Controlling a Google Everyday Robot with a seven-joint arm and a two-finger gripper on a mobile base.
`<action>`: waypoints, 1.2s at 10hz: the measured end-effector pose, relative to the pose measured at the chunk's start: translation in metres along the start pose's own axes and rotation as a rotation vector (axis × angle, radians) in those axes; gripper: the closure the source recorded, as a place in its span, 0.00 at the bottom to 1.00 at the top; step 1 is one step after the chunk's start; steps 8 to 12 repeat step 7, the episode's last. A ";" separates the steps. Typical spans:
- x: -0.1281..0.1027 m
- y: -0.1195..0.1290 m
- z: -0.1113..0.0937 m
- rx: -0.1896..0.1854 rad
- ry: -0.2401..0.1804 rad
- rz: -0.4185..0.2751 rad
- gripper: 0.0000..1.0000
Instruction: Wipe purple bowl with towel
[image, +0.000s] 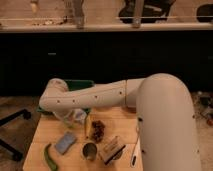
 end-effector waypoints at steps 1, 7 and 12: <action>0.006 0.007 0.005 -0.006 0.005 0.033 1.00; 0.049 0.076 0.003 0.024 0.026 0.250 1.00; 0.049 0.076 0.003 0.024 0.026 0.250 1.00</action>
